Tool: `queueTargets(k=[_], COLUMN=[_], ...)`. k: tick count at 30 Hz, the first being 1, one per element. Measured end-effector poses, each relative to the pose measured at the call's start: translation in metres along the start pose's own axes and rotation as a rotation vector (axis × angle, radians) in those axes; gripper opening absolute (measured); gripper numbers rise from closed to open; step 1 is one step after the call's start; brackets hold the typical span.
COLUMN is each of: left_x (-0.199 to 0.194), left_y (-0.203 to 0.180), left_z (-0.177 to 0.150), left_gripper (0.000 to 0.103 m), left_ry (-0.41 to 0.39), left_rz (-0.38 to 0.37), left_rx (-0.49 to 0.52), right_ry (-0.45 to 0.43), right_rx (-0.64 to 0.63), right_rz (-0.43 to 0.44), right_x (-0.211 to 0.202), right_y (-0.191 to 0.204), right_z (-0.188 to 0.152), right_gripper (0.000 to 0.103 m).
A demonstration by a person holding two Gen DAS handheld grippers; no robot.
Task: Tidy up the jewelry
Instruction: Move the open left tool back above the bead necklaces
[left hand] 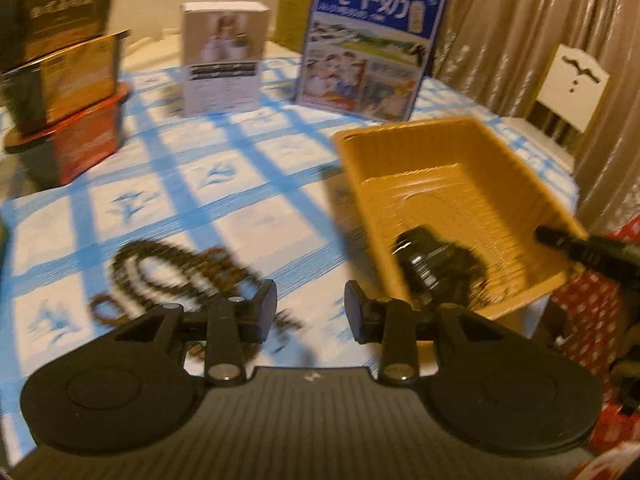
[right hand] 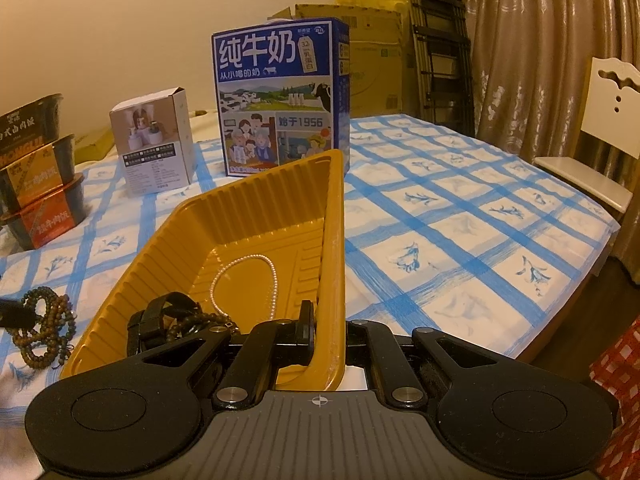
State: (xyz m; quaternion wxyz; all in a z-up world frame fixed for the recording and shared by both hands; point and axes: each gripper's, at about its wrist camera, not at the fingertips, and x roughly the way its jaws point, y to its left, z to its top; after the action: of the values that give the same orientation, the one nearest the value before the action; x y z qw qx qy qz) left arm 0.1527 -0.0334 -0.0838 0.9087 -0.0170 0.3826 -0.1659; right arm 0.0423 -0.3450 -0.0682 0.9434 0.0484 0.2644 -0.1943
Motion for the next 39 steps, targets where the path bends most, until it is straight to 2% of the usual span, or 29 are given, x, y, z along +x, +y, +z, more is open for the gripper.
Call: queueTargets(k=[4,13,39], left_x=[-0.012,-0.029,-0.019], left_y=[0.016,0.037,0.041], left_z=[-0.017,-0.039,-0.043], left_gripper=[0.033,0.033,0.033], left_ry=[0.017,0.035,0.033], left_rz=[0.055,0.118,0.160], left_rx=[-0.004,-0.026,0.002], right_ry=[0.001,0.003,0.003], right_rx=[-0.002,-0.007,-0.005], right_rz=[-0.006,-0.022,-0.020], right_x=[-0.002,-0.004,-0.003], right_y=[0.001,0.005,0.006], right_z=[0.000,0.000,0.000], right_gripper=[0.006,0.006,0.006])
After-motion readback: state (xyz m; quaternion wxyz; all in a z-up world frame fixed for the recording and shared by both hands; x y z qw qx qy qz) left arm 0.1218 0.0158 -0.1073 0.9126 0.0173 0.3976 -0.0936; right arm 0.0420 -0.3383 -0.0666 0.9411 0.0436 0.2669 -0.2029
